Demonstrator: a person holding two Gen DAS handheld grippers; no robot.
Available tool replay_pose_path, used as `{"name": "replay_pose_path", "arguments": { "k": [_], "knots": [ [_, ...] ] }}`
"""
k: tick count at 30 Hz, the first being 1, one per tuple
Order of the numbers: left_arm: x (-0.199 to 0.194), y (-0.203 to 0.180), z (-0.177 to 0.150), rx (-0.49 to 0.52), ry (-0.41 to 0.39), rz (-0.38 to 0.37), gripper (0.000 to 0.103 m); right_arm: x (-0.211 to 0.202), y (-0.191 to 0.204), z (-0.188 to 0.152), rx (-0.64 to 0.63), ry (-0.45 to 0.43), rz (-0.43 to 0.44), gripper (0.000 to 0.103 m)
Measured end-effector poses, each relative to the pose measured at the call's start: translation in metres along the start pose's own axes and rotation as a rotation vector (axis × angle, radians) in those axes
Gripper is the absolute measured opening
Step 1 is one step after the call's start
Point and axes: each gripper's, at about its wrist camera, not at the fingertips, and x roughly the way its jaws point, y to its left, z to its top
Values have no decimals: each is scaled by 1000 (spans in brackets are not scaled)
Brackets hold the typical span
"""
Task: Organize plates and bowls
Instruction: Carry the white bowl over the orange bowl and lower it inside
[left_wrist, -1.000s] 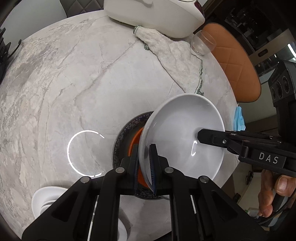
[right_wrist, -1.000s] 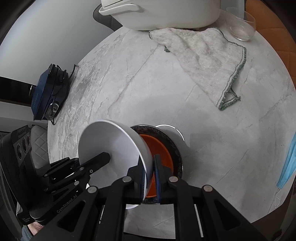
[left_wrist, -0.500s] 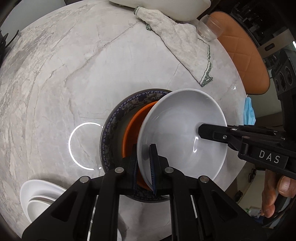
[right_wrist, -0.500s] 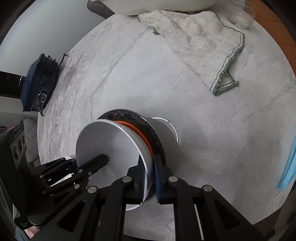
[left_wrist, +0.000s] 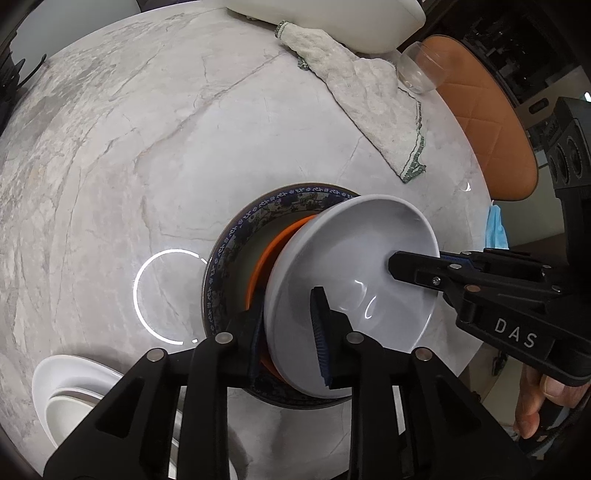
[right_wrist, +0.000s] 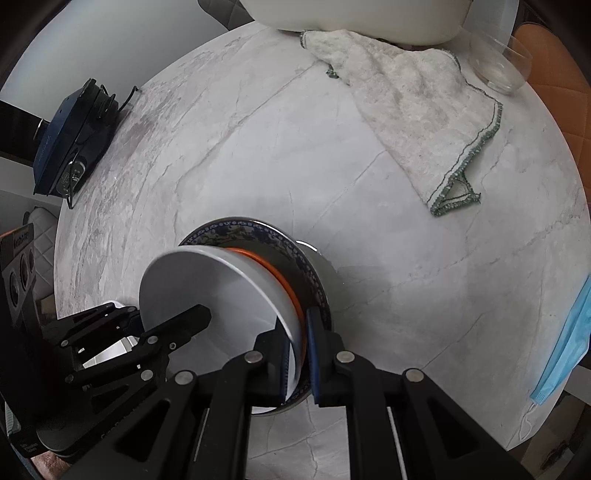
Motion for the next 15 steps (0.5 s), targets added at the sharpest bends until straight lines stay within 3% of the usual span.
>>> {"name": "replay_pose_path", "arguments": {
  "k": [4,9,11,15],
  "knots": [
    [-4,-7,-2,16,-17,-22,52,5,3,-2,-2,11,-2,12],
    [-19,-8,-3,23,-51,-34,60,6,3,-3,7,8,0,13],
    [-26,-7,-4,28,-71,-13,73,5,2,-4,13,5,-1,13],
    [-43,2,-7,15,-97,-20,73,4,2,-5,29,-7,4,19]
  ]
}}
